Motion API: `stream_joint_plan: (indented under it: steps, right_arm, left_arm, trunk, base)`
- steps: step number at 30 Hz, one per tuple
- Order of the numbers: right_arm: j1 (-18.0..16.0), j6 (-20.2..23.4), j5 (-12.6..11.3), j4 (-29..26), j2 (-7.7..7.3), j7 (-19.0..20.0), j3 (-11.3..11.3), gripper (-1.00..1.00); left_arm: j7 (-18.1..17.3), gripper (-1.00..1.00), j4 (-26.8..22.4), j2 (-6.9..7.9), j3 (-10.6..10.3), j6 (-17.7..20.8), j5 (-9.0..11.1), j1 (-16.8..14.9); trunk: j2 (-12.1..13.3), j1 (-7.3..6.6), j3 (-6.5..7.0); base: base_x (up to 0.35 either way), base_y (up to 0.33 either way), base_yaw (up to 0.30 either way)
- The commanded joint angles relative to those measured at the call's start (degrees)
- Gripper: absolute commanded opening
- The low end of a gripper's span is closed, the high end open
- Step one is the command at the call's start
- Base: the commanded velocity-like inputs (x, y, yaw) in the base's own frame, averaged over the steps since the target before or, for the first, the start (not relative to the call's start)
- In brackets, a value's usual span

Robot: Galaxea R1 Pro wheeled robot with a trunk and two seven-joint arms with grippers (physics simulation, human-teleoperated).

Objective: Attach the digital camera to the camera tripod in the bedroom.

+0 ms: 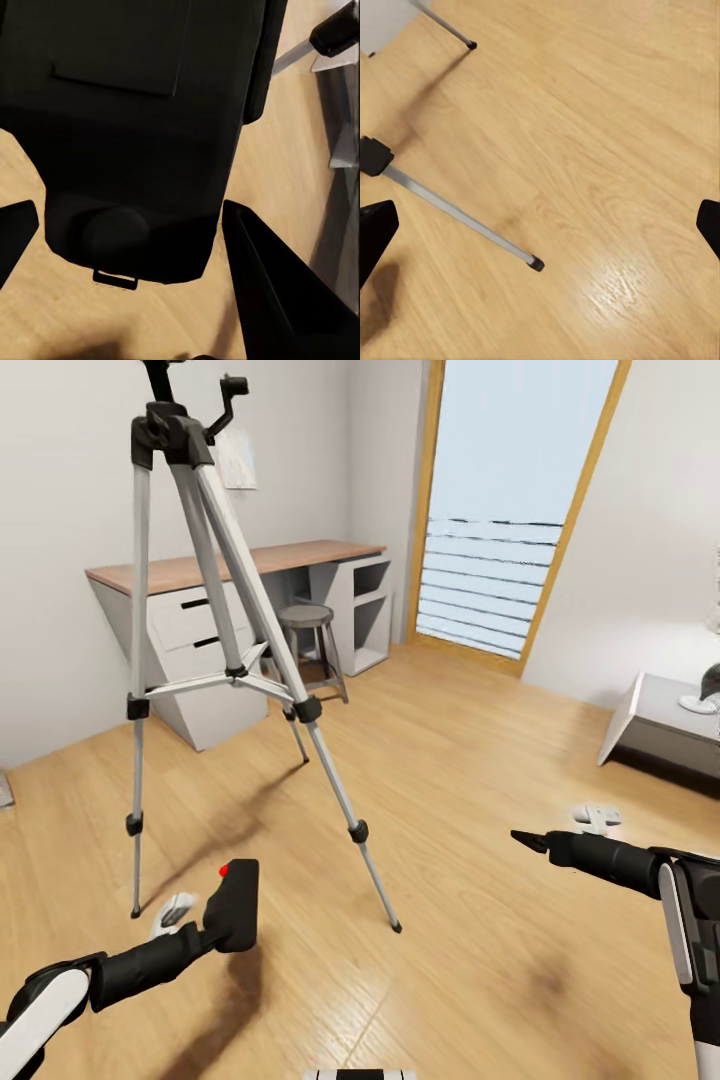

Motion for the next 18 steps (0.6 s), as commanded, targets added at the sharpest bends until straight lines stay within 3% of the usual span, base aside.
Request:
stream_joint_plan:
  steps: [1,5,10,11,14,17,18]
  right_arm:
    - [-0.04,0.23,0.53,-0.04,0.0,0.53,-0.06,1.0]
    - [-0.04,0.23,0.53,-0.04,0.0,0.56,-0.05,1.0]
    - [-0.03,0.23,0.53,-0.04,0.0,0.7,-0.11,1.0]
    - [-0.03,0.23,0.53,-0.04,0.0,0.75,-0.09,1.0]
    - [-0.02,0.23,0.53,-0.04,0.06,0.74,0.05,1.0]
    - [-0.02,0.23,0.53,-0.04,0.09,0.65,1.05,1.0]
    - [-0.02,0.23,0.53,-0.04,0.09,0.65,1.05,1.0]
  left_arm:
    - [-1.4,-1.0,0.5,0.18,-0.04,0.11,-0.1,-0.03]
    - [-4.74,-1.0,2.54,0.59,-0.02,-0.28,-0.07,-0.01]
    - [-4.95,-1.0,4.49,-0.04,-0.28,-2.0,-0.08,0.05]
    - [-4.87,-1.0,5.51,-1.93,-0.48,-4.86,-0.12,0.13]
    - [-4.35,-1.0,6.12,-4.94,-0.53,-8.14,-0.12,0.48]
    - [-1.86,-1.0,6.32,-7.31,-0.5,-10.37,-0.11,1.08]
    - [-1.86,-1.0,6.32,-7.31,-0.5,-10.37,-0.11,1.08]
  trunk:
    - [0.0,-0.03,0.28]
    - [0.05,-0.14,1.53]
    - [0.12,-0.26,3.09]
    - [0.13,-0.29,3.41]
    - [0.17,-0.37,4.34]
    - [0.21,-0.45,5.28]
    - [0.23,-0.47,5.6]
  base:
    - [0.0,0.0,0.0]
    - [0.0,0.0,-0.006]
    - [0.0,0.0,-0.051]
    - [0.0,0.0,-0.061]
    - [0.0,0.0,-0.061]
    - [0.0,0.0,-0.061]
    - [0.0,0.0,-0.061]
